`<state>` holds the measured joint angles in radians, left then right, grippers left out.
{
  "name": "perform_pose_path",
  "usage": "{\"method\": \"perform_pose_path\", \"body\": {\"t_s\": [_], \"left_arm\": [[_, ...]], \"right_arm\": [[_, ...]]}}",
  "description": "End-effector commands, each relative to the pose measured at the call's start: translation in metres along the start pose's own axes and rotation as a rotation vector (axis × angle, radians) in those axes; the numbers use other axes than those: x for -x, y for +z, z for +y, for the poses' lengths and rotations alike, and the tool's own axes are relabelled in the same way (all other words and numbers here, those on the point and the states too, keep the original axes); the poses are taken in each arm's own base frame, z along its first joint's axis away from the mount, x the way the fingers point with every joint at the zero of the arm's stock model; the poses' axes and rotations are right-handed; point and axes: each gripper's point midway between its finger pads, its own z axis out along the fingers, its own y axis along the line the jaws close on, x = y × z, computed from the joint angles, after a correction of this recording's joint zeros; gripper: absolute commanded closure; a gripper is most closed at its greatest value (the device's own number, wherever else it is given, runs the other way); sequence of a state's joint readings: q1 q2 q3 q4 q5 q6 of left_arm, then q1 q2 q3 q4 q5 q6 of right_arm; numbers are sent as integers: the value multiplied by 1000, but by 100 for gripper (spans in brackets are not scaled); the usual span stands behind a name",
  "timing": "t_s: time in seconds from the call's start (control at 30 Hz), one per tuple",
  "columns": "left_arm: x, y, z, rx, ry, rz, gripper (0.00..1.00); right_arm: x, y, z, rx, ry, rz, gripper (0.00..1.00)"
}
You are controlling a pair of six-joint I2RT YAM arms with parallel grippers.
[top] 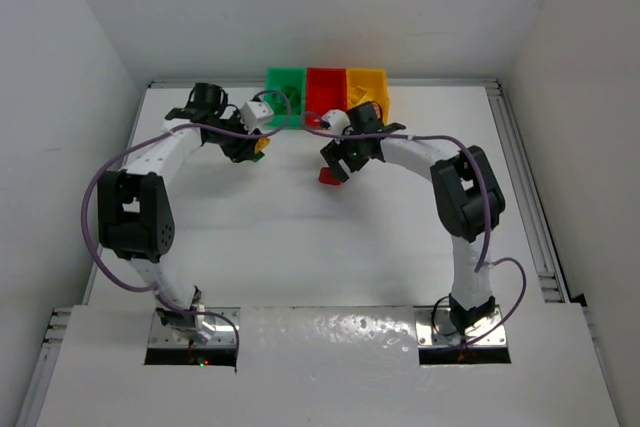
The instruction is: Sort the legos into containers by color
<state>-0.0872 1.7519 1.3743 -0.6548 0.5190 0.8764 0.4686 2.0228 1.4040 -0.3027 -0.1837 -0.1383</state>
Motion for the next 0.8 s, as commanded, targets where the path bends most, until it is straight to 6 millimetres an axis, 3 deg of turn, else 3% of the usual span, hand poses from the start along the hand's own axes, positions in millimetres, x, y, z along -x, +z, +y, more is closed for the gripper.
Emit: {"method": "perform_pose_path", "body": {"t_s": [0.0, 0.27, 0.43, 0.57, 0.77], "left_arm": [[10, -20, 5, 54, -44, -21, 98], [-3, -27, 3, 87, -50, 20, 99], [-1, -27, 3, 85, -51, 10, 99], [1, -28, 5, 85, -47, 10, 99], [1, -29, 6, 87, -40, 18, 99]], "right_arm": [[16, 13, 28, 119, -135, -28, 23], [10, 29, 34, 119, -263, -8, 26], [8, 39, 33, 94, -315, -2, 27], [10, 49, 16, 1, -364, 24, 24], [15, 55, 26, 42, -399, 4, 25]]}}
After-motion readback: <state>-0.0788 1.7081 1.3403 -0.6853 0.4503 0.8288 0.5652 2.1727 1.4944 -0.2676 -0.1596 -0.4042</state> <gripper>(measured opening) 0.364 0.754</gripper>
